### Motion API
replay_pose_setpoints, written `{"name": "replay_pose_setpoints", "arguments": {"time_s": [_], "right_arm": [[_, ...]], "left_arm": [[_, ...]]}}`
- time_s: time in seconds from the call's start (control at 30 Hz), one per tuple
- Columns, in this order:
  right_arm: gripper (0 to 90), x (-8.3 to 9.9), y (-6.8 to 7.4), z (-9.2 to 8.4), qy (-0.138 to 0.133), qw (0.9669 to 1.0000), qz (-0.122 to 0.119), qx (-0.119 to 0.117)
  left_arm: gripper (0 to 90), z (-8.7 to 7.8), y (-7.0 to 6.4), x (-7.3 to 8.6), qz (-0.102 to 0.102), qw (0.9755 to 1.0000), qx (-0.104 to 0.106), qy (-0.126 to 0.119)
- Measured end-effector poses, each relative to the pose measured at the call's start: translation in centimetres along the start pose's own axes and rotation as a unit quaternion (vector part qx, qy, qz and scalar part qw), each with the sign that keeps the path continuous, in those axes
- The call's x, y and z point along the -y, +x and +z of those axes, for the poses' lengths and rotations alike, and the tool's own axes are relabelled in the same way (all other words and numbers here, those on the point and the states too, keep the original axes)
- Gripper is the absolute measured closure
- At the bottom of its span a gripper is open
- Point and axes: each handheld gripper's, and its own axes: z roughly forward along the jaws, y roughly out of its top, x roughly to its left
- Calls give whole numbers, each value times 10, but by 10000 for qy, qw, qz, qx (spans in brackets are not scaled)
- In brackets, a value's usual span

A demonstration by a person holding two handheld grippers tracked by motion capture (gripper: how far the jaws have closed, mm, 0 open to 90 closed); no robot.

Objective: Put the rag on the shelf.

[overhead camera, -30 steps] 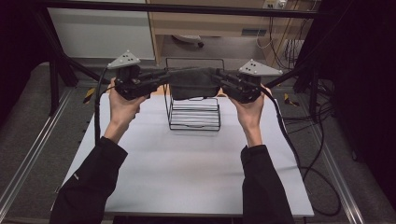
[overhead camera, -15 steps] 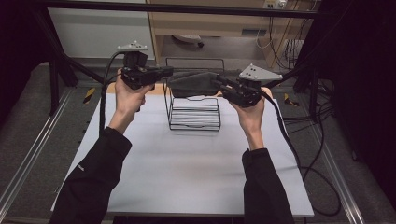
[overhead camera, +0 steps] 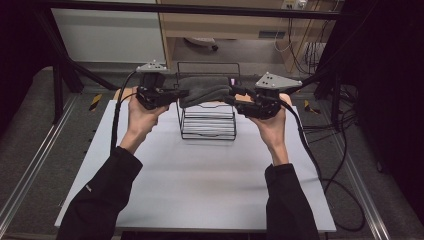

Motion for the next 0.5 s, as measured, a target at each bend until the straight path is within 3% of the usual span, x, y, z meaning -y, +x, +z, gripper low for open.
{"name": "replay_pose_setpoints", "arguments": {"time_s": [0.13, 0.27, 0.33, 0.47, 0.5], "right_arm": [[390, -1, 1, -3, -13, 9999, 75, -103], [400, -2, 1, -6, -126, 9997, 157, -170], [523, -2, 1, -6, -85, 9997, 197, -150], [825, 7, -2, 2, 417, 9986, 327, 42], [825, 7, -2, 2, 417, 9986, 327, 42]], "left_arm": [[894, 2, 0, 6, 59, 9999, -17, 81], [894, 6, -1, 13, 192, 9996, -104, 176], [894, 8, -1, 17, 236, 9994, -132, 215], [894, 15, -2, 24, 257, 9992, -135, 274], [894, 16, -2, 25, 268, 9991, -152, 278]]}}
